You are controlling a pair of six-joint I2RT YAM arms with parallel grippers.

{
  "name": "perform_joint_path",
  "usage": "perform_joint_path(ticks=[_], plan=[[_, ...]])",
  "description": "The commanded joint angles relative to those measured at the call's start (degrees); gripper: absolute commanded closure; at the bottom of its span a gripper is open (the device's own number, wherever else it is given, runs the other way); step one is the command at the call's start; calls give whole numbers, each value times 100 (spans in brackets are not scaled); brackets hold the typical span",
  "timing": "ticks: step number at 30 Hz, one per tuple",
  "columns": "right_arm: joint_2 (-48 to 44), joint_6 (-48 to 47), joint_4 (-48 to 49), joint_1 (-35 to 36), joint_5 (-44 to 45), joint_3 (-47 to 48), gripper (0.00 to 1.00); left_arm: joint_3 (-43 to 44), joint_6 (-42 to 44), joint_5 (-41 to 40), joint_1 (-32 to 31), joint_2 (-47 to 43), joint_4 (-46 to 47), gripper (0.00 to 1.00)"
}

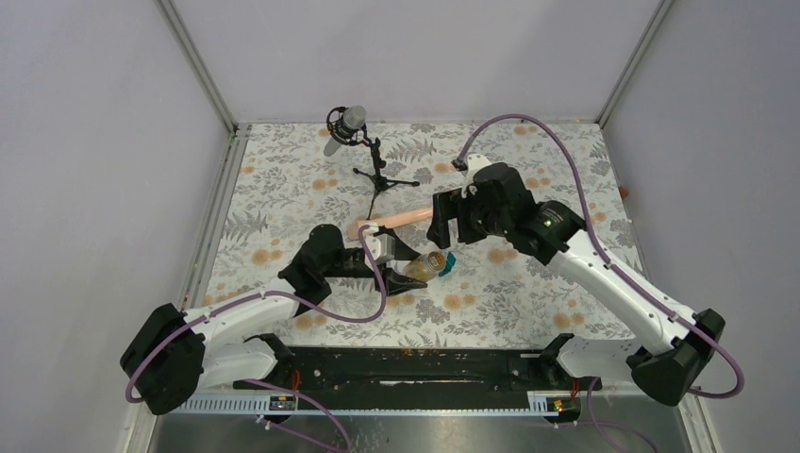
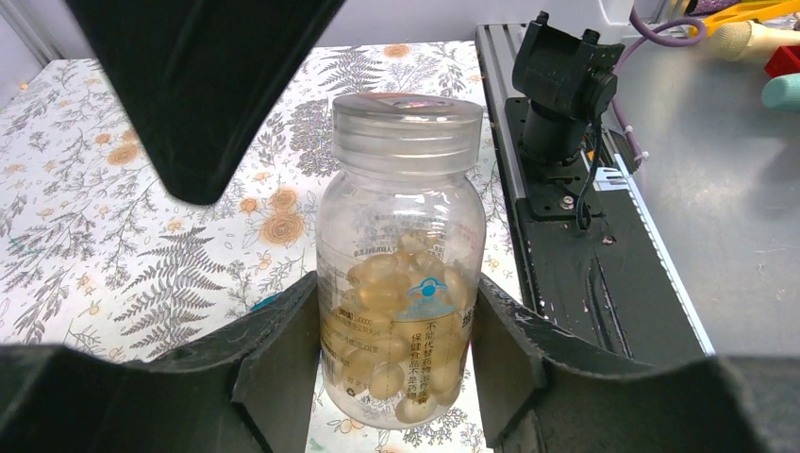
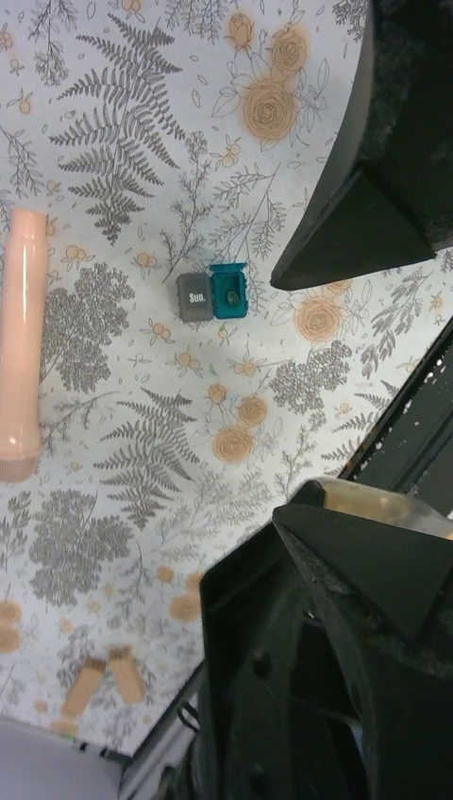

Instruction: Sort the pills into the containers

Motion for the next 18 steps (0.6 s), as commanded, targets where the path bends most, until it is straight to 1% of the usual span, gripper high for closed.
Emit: perform_joint_path(ticks=[1, 5, 7, 13, 16, 18], plan=[[-634, -240, 209, -131, -626, 139, 8, 47, 41, -123, -21, -36, 302, 100], [-920, -947, 405, -129, -1966, -137, 4, 110, 6, -89, -19, 36, 275, 100], [-979, -1135, 409, -131, -2350, -242, 3, 138, -6, -55, -15, 57, 278, 100], [-861, -1223, 408, -131, -2676, -363, 2, 229, -24, 54, -17, 115, 269, 100], [-723, -1128, 449, -125, -2506, -347, 2, 228, -34, 60, -16, 121, 272, 100], [-598, -958, 478, -130, -2166, -314, 3, 223, -34, 76, -17, 117, 282, 100]])
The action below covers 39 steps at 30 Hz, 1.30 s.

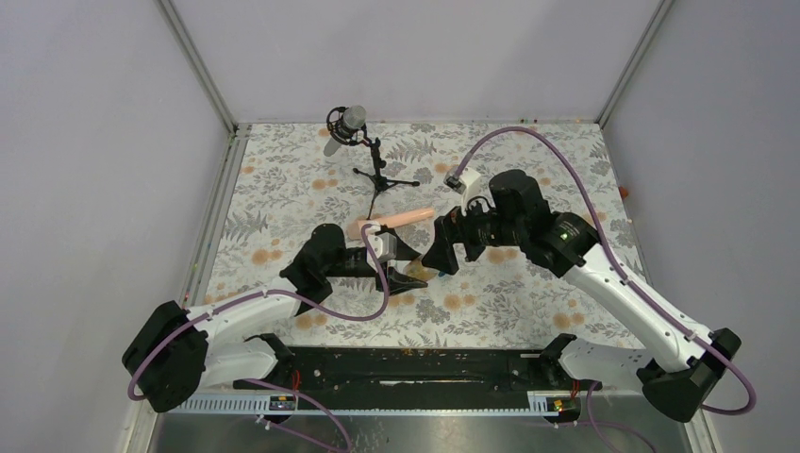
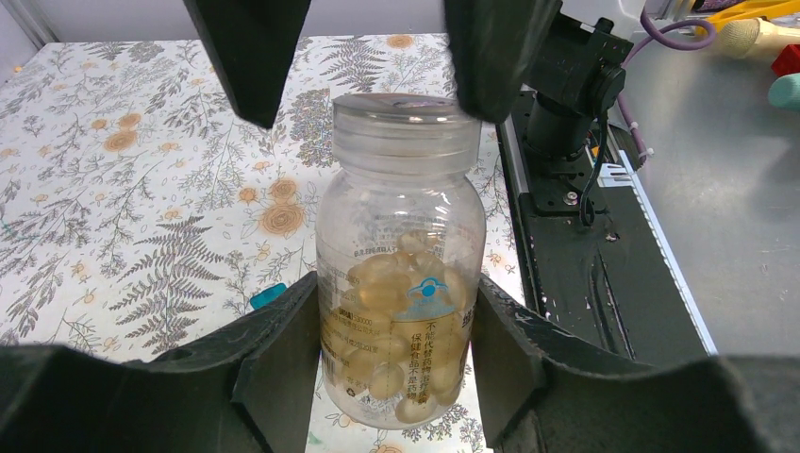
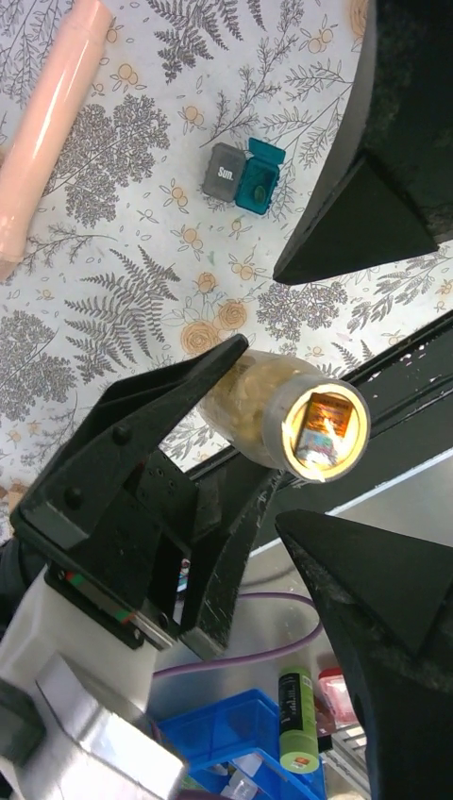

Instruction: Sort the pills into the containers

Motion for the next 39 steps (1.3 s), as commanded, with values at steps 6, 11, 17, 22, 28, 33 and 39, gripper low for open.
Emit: perform_joint_path(ticks=[6, 11, 17, 22, 28, 33, 39], plan=[[482, 877, -69, -18, 1903, 265, 16, 73, -89, 87, -19, -110, 575, 100], [556, 1241, -262, -17, 2841, 331, 15, 69, -112, 71, -19, -209, 495, 100], [94, 1104, -238, -38, 2727, 353, 7, 88, -103, -5, -19, -220, 372, 100], [-319, 563, 101, -63, 1506, 204, 3, 137, -95, -91, -16, -118, 311, 100], [-148, -320, -8, -50, -580, 155, 5, 287, -102, 23, -15, -34, 115, 100], [-55, -381, 6, -39, -261, 95, 10, 349, -60, 108, -14, 5, 18, 100], [54, -317, 66, 27, 82, 0, 10, 362, -98, 28, -18, 11, 125, 100]])
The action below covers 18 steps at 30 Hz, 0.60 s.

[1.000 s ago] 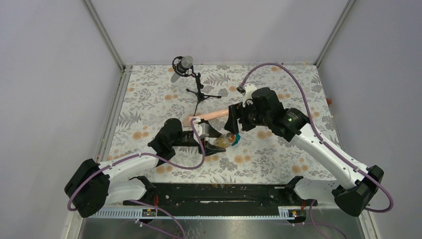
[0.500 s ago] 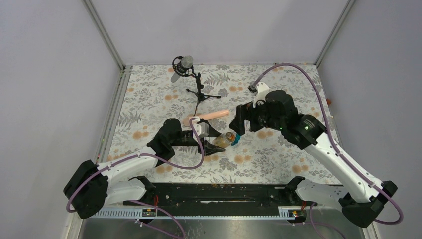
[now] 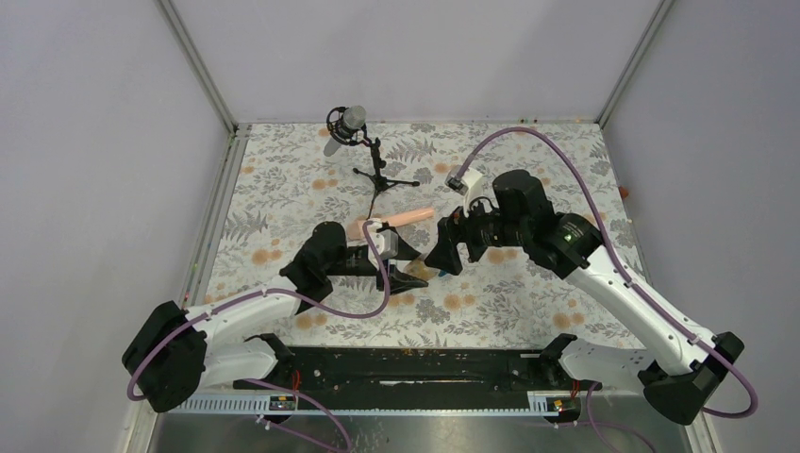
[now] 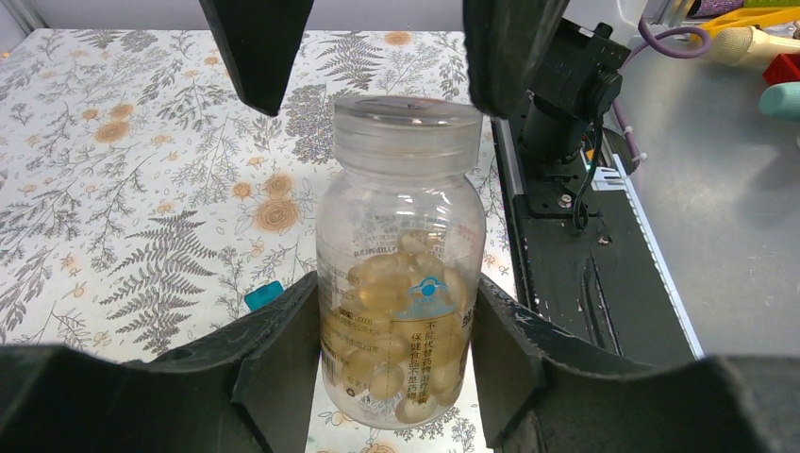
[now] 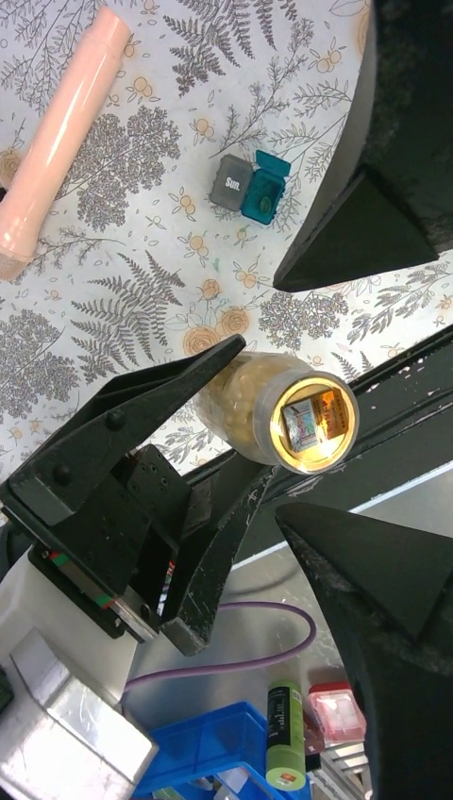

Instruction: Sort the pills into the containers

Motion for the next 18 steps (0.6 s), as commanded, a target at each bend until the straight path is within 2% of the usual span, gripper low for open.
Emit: perform_joint_path(ticks=[1, 10, 14, 18], plan=[[138, -16, 100, 58, 326, -16, 11, 236, 2, 59, -6, 9, 380, 100], [543, 1290, 100, 63, 2809, 104, 15, -60, -140, 57, -6, -160, 1017, 100], [461, 1481, 86, 59, 2979, 168, 15, -55, -89, -36, -12, -166, 860, 100], [118, 1327, 108, 53, 2642, 213, 12, -55, -59, -130, -5, -133, 760, 100]])
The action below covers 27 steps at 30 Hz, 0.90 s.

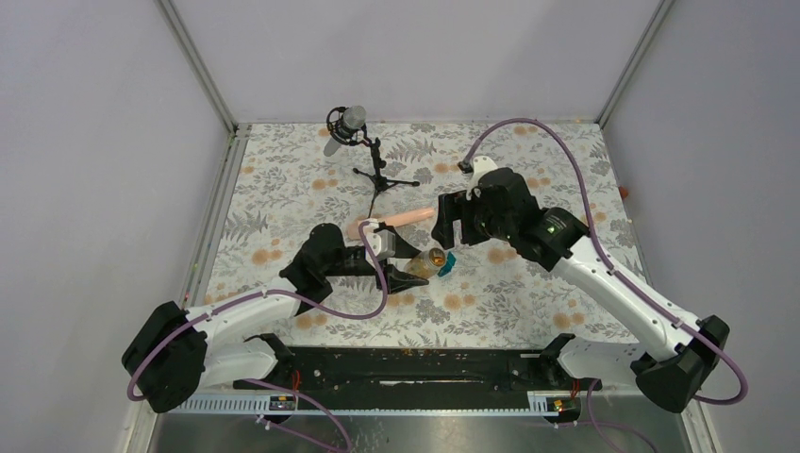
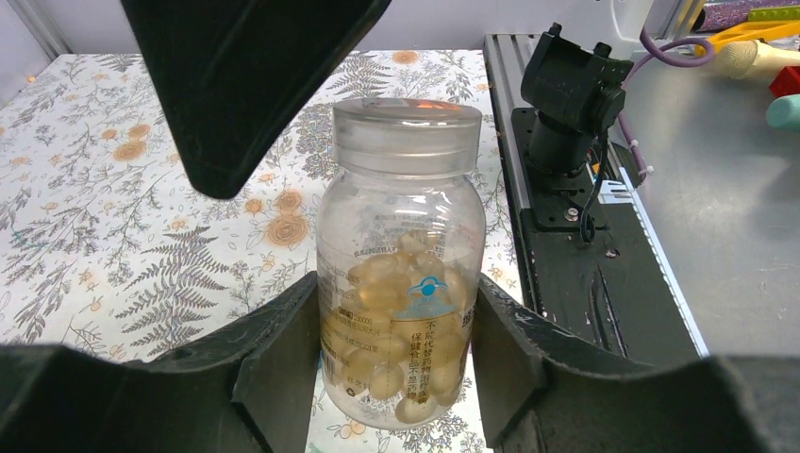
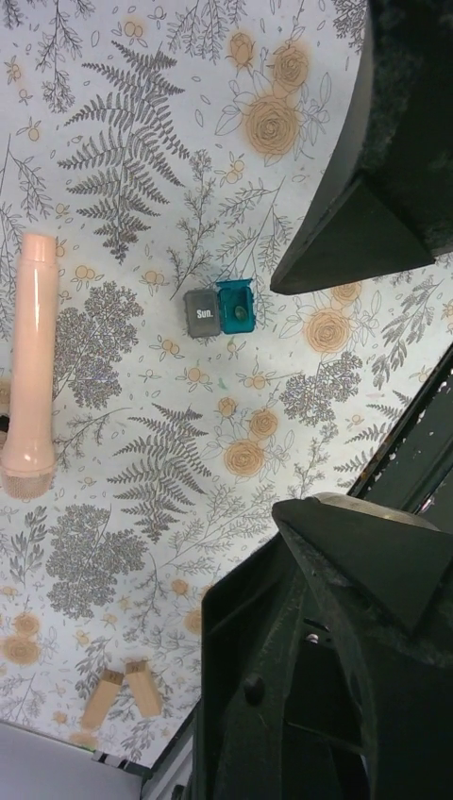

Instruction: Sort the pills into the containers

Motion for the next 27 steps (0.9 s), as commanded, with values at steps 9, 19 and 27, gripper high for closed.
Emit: perform_joint_path(ticks=[9, 19, 27], plan=[[-626, -1398, -1, 13, -3425, 137, 7, 196, 35, 79, -6, -45, 197, 100], [-294, -1615, -475, 108, -2722, 333, 31, 305, 71, 226, -7, -2, 39, 100], [178, 382, 265, 132, -1100, 166, 74, 215, -13, -459, -8, -87, 273, 100]])
